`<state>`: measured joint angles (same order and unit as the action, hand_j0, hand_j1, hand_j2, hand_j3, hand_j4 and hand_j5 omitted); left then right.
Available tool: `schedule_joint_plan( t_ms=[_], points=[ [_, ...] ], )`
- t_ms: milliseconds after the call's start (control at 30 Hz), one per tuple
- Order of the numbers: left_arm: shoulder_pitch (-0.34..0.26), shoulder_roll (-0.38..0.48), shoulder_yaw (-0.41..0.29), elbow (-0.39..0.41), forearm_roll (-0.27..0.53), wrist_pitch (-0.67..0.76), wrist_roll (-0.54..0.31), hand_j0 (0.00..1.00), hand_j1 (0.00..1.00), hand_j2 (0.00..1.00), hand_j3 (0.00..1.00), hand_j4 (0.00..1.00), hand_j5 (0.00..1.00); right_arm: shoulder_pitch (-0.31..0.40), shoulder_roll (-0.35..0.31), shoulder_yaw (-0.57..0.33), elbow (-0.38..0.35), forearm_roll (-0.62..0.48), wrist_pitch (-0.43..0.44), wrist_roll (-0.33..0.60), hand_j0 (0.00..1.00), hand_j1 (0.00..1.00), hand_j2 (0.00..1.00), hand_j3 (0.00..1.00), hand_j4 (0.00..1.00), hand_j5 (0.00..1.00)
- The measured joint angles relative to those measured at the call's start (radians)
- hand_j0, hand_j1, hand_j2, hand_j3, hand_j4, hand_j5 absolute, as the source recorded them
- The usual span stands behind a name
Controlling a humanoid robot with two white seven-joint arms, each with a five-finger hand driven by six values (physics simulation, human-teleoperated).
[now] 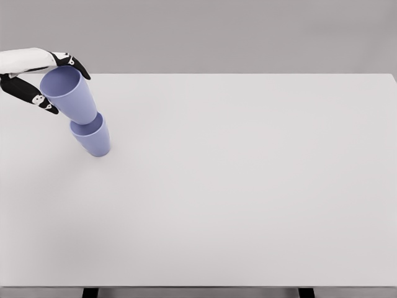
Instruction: Place the right cup on the left cup with left arm
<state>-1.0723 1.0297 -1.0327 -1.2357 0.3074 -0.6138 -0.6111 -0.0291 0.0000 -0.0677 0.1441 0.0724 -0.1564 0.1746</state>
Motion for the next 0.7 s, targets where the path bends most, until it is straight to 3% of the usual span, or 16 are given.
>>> schedule_joint_plan(
  t_ms=[700],
  points=[
    [0.032, -0.035, 0.0, 0.048, -0.02, 0.0, 0.0, 0.53, 0.53, 0.53, 0.53, 0.53, 0.53, 0.0, 0.0, 0.0, 0.0, 0.0, 0.0, 0.0, 1.0, 1.0, 1.0, 1.0, 1.0, 1.0]
  ],
)
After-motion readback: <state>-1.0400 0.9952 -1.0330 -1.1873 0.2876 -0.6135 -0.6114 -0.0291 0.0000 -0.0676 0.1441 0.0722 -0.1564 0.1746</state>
